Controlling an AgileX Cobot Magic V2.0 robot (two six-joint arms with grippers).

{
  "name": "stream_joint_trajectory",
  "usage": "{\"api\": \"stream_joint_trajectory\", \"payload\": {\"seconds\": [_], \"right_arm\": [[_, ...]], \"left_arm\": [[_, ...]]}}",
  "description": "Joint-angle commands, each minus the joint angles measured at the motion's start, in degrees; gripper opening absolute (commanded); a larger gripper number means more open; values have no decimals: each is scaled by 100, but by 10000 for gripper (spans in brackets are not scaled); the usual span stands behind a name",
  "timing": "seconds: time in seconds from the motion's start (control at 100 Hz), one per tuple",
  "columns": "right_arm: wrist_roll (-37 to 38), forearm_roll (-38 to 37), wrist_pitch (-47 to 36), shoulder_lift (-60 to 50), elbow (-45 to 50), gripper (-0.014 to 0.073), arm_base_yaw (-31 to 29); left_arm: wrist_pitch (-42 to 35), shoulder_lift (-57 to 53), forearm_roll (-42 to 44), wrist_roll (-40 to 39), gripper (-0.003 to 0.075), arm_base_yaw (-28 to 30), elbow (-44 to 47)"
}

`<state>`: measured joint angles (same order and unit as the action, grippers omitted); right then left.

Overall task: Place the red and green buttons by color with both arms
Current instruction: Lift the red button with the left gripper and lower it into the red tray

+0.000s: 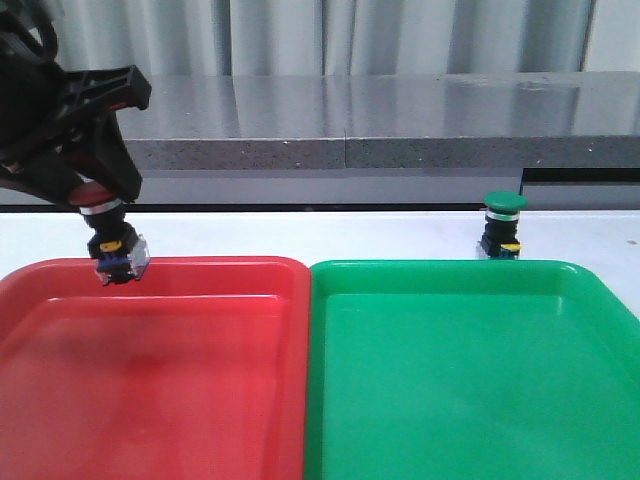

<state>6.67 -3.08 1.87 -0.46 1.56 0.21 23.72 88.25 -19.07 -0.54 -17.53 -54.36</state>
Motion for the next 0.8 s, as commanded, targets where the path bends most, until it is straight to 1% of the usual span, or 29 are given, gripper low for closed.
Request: {"api": "stream_joint_trajectory", "payload": {"seconds": [0.0,0.15,0.26,0.48,0.67,0.73,0.79], "right_arm": [[-47,-61,-438,-133,-80,-69,-39],[-47,-61,-438,-133,-80,-69,-39],[-47,-61,-438,-133,-80,-69,-39],[-47,-61,-438,-133,-80,-69,-39],[-47,-61,-438,-133,-80,-69,-39],[-47,-61,-438,-133,-80,-69,-39],[-47,-61,-438,-133,-80,-69,-39]], "left_arm": [[-542,-258,-245,-63,169,-58,52],[-823,-258,-283,-63,169,-58,406],[-867,-237,-283,-63,169,-58,553],[-889,-89,-283,-63,169,-96,579],[-914,72,-283,-63,174,-303,579],[-929,88,-283,-63,195,-335,579],[-942,88,-283,-63,257,-376,579]]}}
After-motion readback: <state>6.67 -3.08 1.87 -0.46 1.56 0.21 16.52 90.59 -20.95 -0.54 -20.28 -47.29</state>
